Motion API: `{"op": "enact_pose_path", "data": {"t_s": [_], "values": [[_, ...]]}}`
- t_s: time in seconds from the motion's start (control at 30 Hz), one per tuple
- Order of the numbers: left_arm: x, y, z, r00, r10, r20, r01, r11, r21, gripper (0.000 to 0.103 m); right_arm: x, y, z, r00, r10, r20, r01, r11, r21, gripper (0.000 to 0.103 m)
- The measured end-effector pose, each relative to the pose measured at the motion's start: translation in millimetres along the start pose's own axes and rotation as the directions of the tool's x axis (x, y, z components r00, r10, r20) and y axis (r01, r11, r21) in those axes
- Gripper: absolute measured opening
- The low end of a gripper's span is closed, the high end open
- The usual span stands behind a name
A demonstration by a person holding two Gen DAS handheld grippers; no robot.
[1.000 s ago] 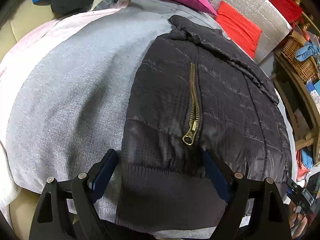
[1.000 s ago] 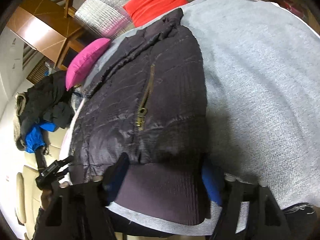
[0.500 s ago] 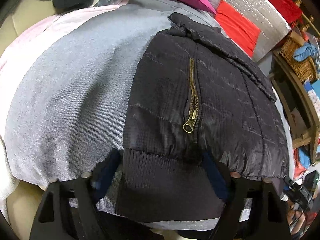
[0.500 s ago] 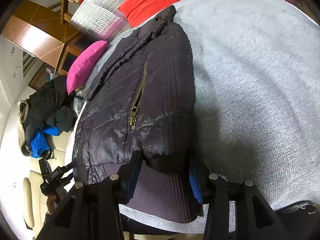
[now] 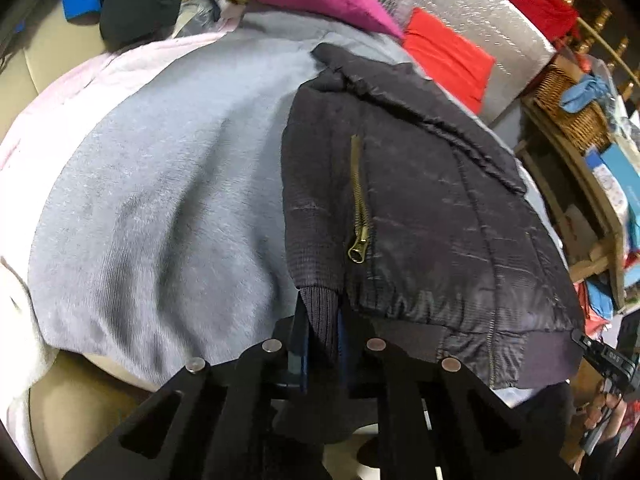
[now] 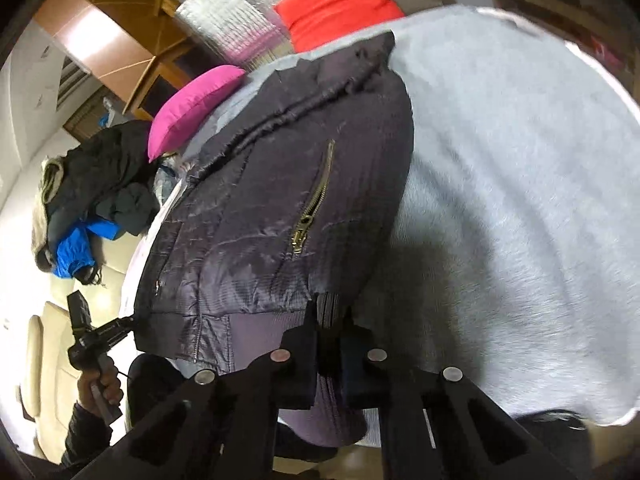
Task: Fold large clothes
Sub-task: 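Close both tools on the ribbed hem band of the folded jacket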
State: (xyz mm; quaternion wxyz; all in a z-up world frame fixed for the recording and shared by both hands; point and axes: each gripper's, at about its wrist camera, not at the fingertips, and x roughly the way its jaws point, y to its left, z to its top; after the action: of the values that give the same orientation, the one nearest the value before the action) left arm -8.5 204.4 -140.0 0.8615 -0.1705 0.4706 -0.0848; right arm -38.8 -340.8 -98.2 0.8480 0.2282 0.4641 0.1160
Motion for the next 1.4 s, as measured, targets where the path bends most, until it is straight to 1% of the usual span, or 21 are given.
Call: {"op": "enact_pose_path", "data": {"t_s": [0.1, 0.17, 0.2, 0.27, 0.3, 0.33, 0.37, 0.4, 0.43, 0.5, 0.53, 0.57, 0.6, 0.63, 0.67, 0.7, 0.77, 0.83, 0.93, 1.13, 1.4], "values": [[-5, 3, -16, 1.000, -0.006, -0.023, 0.006, 1.000, -0.002, 0.012, -8, -11, -5, 1.000, -0.012, -0.015, 0.012, 1.000, 0.014, 0.008], [3, 7, -22, 0.998, 0.020, -0.051, -0.020, 1.000, 0.002, 0.015, 1, -24, -11, 0.998, -0.010, -0.054, 0.012, 0.999, 0.043, 0.009], [6, 9, -22, 0.998, 0.027, -0.058, -0.028, 1.000, -0.007, 0.020, 5, -30, -12, 0.998, -0.005, -0.068, 0.009, 0.998, 0.055, 0.009], [11, 15, -21, 0.997, 0.030, -0.077, -0.035, 0.998, -0.058, 0.026, 12, -41, -15, 0.998, 0.011, -0.068, -0.003, 0.994, 0.111, 0.016], [11, 16, -20, 0.997, 0.029, -0.076, -0.034, 0.997, -0.072, 0.033, 13, -44, -15, 0.998, 0.021, -0.056, -0.014, 0.991, 0.131, 0.019], [11, 16, -18, 0.997, 0.033, -0.065, -0.038, 0.996, -0.079, 0.047, 13, -44, -14, 0.999, 0.020, -0.043, -0.015, 0.991, 0.132, 0.032], [11, 14, -17, 0.997, 0.044, -0.058, -0.048, 0.996, -0.077, 0.056, 12, -43, -13, 1.000, 0.018, -0.025, -0.014, 0.992, 0.126, 0.062], [11, 11, -17, 0.997, 0.064, -0.049, -0.067, 0.995, -0.068, 0.068, 10, -40, -12, 1.000, 0.006, -0.005, -0.005, 0.993, 0.114, 0.079], [12, 7, -18, 0.996, 0.077, -0.043, -0.080, 0.996, -0.051, 0.069, 9, -37, -11, 1.000, -0.001, 0.008, 0.001, 0.995, 0.099, 0.085], [21, -5, -16, 0.995, 0.086, -0.047, -0.086, 0.996, -0.009, 0.069, 16, -30, -10, 1.000, 0.013, -0.025, -0.011, 0.998, 0.063, 0.083], [24, -9, -18, 0.994, 0.097, -0.054, -0.096, 0.995, 0.016, 0.066, 19, -27, -12, 0.999, 0.010, -0.035, -0.009, 0.998, 0.055, 0.079], [27, -11, -21, 0.992, 0.107, -0.062, -0.105, 0.994, 0.032, 0.060, 24, -24, -14, 0.999, 0.004, -0.052, -0.002, 0.999, 0.044, 0.060], [30, -11, -23, 0.993, 0.098, -0.072, -0.096, 0.995, 0.038, 0.043, 30, -23, -15, 0.997, -0.038, -0.068, 0.040, 0.999, 0.037, 0.048], [32, -13, -25, 0.992, 0.105, -0.074, -0.103, 0.994, 0.039, 0.034, 32, -27, -18, 0.995, -0.065, -0.074, 0.068, 0.997, 0.041, 0.029], [29, -15, -27, 0.988, 0.147, -0.054, -0.144, 0.988, 0.049, 0.023, 35, -33, -20, 0.995, -0.049, -0.083, 0.055, 0.996, 0.068, 0.018], [27, -15, -28, 0.986, 0.161, -0.051, -0.158, 0.985, 0.062, 0.017, 34, -36, -21, 0.996, -0.035, -0.087, 0.042, 0.995, 0.086, 0.014], [20, -13, -30, 0.988, 0.145, -0.043, -0.143, 0.988, 0.050, 0.013, 29, -37, -22, 0.996, -0.024, -0.087, 0.031, 0.996, 0.081, 0.010], [12, -10, -34, 0.989, 0.140, -0.037, -0.138, 0.989, 0.044, 0.011, 24, -36, -24, 0.996, -0.026, -0.086, 0.032, 0.997, 0.071, 0.009], [0, -6, -42, 0.990, 0.135, -0.030, -0.133, 0.990, 0.034, 0.011, 20, -33, -27, 0.996, -0.023, -0.087, 0.029, 0.997, 0.067, 0.009], [-7, -5, -46, 0.990, 0.141, -0.028, -0.140, 0.989, 0.040, 0.011, 15, -36, -28, 0.994, -0.017, -0.112, 0.024, 0.998, 0.062, 0.009], [-6, -11, -38, 0.988, 0.156, -0.016, -0.155, 0.985, 0.071, 0.011, 16, -42, -17, 0.992, 0.007, -0.123, 0.004, 0.996, 0.086, 0.009]]}}
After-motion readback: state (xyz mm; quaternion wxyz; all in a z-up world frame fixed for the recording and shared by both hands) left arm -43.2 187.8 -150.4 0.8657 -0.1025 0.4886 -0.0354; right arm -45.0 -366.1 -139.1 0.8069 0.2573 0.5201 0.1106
